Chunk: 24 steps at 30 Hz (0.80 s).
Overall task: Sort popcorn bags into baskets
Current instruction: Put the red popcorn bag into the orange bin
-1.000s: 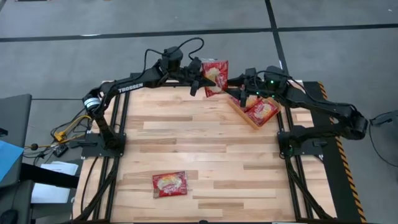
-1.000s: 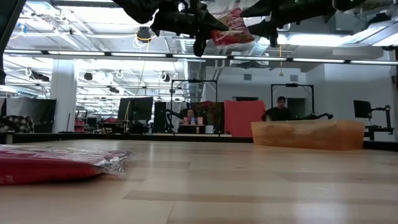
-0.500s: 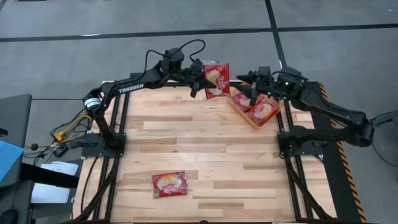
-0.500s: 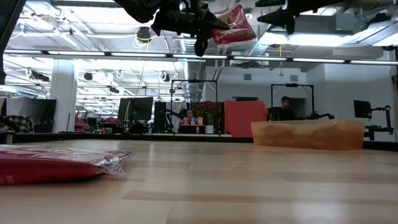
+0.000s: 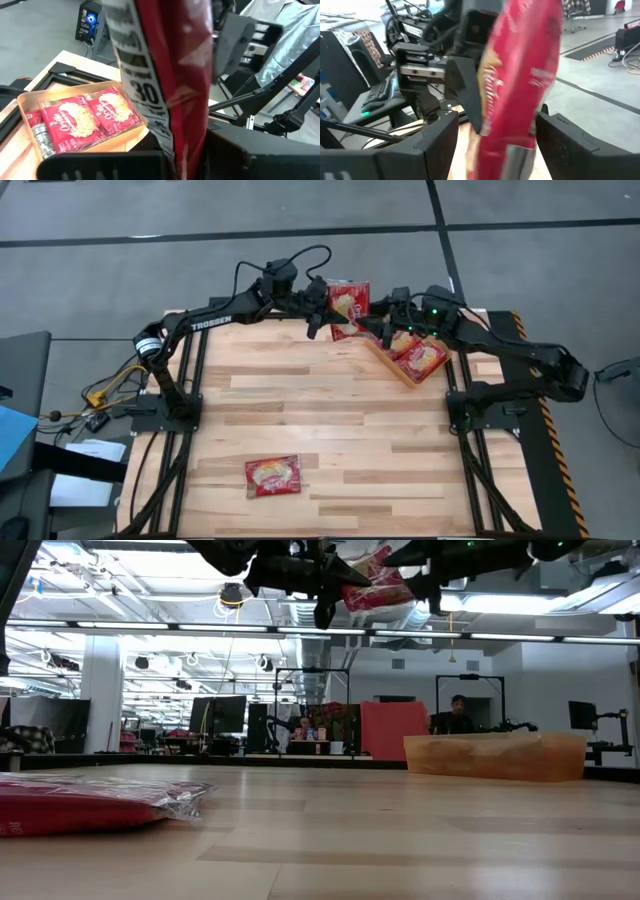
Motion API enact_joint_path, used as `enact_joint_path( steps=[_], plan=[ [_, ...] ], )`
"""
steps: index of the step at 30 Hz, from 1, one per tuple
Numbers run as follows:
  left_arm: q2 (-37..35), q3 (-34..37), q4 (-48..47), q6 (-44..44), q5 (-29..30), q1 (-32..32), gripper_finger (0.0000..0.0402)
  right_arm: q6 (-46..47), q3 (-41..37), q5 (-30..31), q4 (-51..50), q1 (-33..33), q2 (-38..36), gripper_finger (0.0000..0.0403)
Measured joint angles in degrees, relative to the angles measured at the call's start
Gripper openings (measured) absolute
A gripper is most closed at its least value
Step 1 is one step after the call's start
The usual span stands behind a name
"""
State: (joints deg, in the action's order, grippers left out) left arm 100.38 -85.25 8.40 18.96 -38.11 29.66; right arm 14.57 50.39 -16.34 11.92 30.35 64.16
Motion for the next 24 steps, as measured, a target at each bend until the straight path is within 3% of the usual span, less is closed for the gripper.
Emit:
enact_joint_path(
  steps=[7, 19, 24],
  plan=[
    [0.00, 0.00, -0.08, -0.32, -0.02, -0.65, 0.0011, 0.39, 0.00, 0.00, 0.53, 0.16, 0.83, 0.0266],
    [0.02, 0.00, -0.58, -0.46, 3.24, -2.05, 0.0013, 1.69, 0.02, -3.90, -1.57, 0.11, 1.32, 0.0030],
    [0.02, -0.02, -1.73, -2.42, 5.67, -2.68, 0.0051, 5.28, 0.02, -3.63, -1.38, 0.61, 1.46, 0.0019]
  ],
)
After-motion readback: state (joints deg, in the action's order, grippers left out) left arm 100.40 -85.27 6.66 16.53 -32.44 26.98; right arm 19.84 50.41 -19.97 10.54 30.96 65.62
